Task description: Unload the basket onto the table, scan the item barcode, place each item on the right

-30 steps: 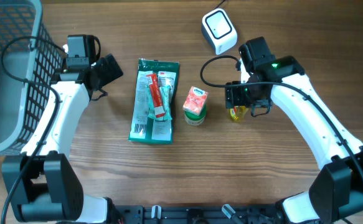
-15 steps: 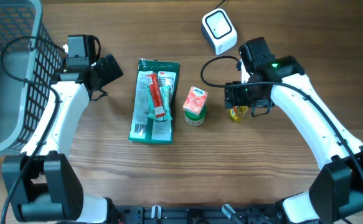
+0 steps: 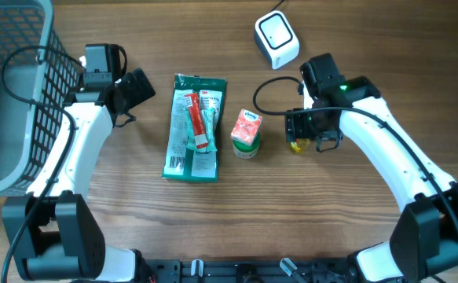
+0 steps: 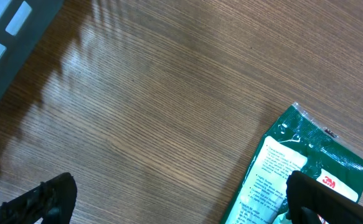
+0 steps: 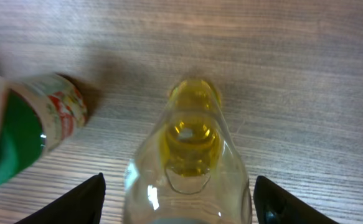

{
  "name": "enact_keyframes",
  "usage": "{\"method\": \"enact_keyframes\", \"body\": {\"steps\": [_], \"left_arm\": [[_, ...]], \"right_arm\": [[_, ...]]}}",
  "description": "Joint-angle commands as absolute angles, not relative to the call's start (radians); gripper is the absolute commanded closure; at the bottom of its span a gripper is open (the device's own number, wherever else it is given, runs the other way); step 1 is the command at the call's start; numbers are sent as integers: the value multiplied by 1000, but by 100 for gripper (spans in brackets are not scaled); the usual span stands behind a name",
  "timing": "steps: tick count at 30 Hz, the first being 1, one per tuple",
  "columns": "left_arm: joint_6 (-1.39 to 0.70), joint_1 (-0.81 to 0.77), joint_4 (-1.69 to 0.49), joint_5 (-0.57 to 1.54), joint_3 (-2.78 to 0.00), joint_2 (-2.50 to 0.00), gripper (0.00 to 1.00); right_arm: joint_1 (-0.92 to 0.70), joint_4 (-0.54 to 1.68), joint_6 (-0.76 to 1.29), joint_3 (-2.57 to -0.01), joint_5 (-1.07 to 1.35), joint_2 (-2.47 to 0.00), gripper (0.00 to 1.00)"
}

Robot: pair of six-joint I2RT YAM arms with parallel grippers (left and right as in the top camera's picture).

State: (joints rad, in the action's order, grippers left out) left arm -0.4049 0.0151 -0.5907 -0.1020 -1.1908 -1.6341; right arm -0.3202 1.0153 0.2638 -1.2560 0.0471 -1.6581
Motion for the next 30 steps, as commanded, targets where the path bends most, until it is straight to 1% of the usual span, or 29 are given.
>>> {"method": "enact_keyframes", "body": {"steps": [1, 2, 5, 7, 10, 14, 15, 16, 20, 21, 24, 26, 30], "left_arm": [[-400, 18, -590, -94, -1204, -1622, 0], [-400, 18, -590, -94, -1204, -1622, 0], [-400, 18, -590, -94, -1204, -1622, 0], [-400, 18, -591, -94, -1204, -1622, 0], [-400, 18, -590, -94, -1204, -1622, 0], [-400, 18, -590, -94, -1204, -1622, 0], [-400, 18, -590, -94, -1204, -1622, 0], [-400, 18, -590, -94, -1204, -1622, 0], [-400, 18, -590, -94, -1204, -1622, 0], [-400, 18, -590, -94, -1204, -1622, 0], [-400, 18, -590, -94, -1204, -1622, 0], [-400, 18, -591, -94, -1204, -1622, 0], [-400, 18, -590, -94, -1204, -1622, 0]], "right_arm": [[-324, 996, 264, -1249, 34, -1665, 29], [-324, 991, 265, -1249, 34, -1665, 36], [-324, 975, 265, -1249, 34, -1665, 46], [-324, 966, 264, -1258, 35, -1665, 46], [-311, 1024, 261, -1322, 56, -1661, 50], [-252, 1055, 242, -1402, 213, -1605, 58], [-206, 1056, 221, -1404, 303, -1570, 66], [-180, 1061, 201, -1404, 353, -1555, 68], [-44, 1119, 67, -1404, 655, -1513, 68], [17, 1168, -7, -1404, 795, -1504, 68], [102, 1263, -168, -1403, 1048, -1501, 68], [118, 1323, -251, -1402, 1140, -1501, 68], [99, 1428, -395, -1398, 1212, -1501, 68]]}}
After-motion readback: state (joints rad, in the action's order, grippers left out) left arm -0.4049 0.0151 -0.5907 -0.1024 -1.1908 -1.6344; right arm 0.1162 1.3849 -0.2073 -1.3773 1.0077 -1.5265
